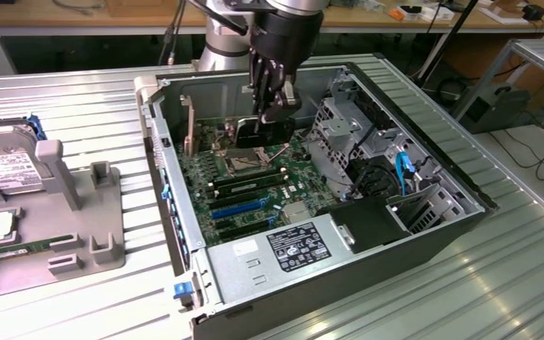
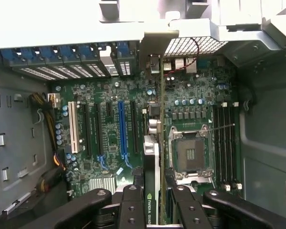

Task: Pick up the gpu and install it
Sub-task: 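Insert the gpu into the slot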

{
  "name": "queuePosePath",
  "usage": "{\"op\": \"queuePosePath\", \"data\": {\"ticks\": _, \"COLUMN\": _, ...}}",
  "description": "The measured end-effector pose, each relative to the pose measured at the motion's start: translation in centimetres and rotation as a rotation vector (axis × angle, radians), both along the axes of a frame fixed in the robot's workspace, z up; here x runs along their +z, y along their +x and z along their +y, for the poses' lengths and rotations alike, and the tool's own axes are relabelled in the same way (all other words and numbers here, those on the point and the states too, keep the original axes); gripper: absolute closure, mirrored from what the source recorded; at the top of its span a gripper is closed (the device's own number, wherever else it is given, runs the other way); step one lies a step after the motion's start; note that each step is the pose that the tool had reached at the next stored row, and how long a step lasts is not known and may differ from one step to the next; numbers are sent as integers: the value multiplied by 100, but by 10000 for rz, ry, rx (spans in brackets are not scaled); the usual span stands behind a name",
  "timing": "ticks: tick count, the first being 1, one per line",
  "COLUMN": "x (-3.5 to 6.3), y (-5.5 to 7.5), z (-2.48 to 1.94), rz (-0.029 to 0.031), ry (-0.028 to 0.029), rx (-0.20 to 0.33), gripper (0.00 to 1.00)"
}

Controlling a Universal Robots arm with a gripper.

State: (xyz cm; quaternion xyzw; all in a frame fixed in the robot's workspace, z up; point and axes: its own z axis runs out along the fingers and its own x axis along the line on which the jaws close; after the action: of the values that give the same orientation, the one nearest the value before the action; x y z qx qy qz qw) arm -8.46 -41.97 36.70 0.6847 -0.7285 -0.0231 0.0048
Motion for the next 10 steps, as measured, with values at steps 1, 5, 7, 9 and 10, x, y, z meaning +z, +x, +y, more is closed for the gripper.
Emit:
{"op": "queuePosePath", "data": {"ticks": 1, "x": -17, "y": 0, "z": 0, "rz": 0, "ry": 0, "rx": 0, "gripper": 73}}
{"op": "queuePosePath", "data": {"ticks": 5, "x": -92, "y": 0, "z": 0, "rz": 0, "ry": 0, "rx": 0, "gripper": 73}}
{"op": "queuePosePath", "data": {"ticks": 7, "x": -112, "y": 1, "z": -7, "rz": 0, "ry": -2, "rx": 1, "gripper": 73}}
{"op": "queuePosePath", "data": {"ticks": 9, "x": -121, "y": 2, "z": -15, "rz": 0, "ry": 0, "rx": 2, "gripper": 73}}
{"op": "queuePosePath", "data": {"ticks": 10, "x": -127, "y": 4, "z": -21, "rz": 0, "ry": -1, "rx": 15, "gripper": 73}}
